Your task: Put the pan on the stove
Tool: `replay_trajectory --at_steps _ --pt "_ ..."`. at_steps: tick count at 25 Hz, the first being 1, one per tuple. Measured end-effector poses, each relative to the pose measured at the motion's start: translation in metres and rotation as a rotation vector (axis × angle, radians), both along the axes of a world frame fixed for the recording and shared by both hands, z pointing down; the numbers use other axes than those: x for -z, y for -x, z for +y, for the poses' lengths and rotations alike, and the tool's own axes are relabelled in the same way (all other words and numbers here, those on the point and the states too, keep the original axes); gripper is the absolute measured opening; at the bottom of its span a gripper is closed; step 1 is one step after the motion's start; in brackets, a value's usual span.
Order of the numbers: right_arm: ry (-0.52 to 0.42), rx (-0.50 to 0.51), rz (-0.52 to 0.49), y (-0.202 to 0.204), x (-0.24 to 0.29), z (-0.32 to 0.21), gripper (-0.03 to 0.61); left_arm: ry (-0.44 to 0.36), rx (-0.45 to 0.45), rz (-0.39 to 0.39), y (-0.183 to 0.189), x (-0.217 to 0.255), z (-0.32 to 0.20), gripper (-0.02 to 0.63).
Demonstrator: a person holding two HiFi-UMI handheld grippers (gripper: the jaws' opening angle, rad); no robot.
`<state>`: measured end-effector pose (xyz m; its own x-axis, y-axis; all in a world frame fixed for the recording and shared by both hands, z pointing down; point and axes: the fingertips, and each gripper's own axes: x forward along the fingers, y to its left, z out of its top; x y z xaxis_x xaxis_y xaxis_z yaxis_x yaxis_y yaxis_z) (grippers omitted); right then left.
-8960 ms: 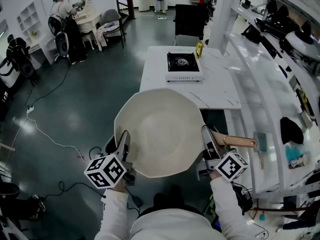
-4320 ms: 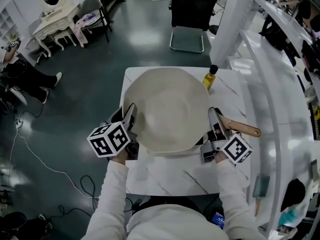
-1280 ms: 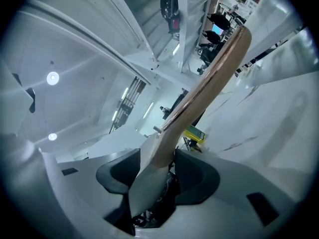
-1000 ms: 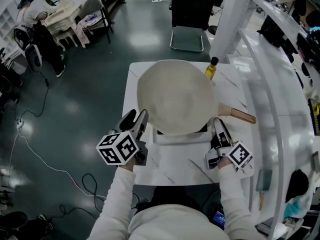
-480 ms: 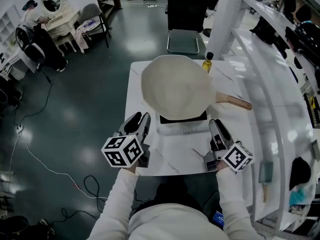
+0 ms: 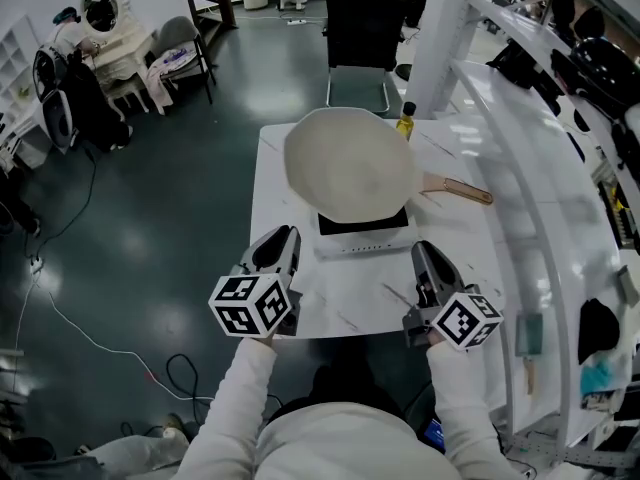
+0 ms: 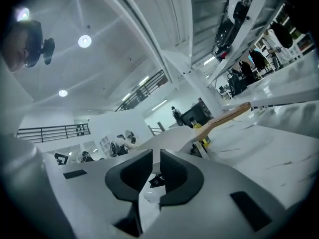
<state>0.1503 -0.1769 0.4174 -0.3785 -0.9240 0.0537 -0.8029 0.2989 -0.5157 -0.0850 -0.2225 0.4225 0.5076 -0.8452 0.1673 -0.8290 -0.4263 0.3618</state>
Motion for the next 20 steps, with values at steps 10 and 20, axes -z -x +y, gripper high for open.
replay_trajectory --at_steps 10,20 --pt "-0.039 -0.008 0.161 0.012 0.016 0.037 0.028 -0.037 -0.026 -0.080 -0.002 -0.001 0.036 0.029" --pt "-0.039 -0.001 0.303 0.030 0.011 0.064 0.026 -0.046 -0.033 -0.138 0.004 -0.006 0.067 0.026"
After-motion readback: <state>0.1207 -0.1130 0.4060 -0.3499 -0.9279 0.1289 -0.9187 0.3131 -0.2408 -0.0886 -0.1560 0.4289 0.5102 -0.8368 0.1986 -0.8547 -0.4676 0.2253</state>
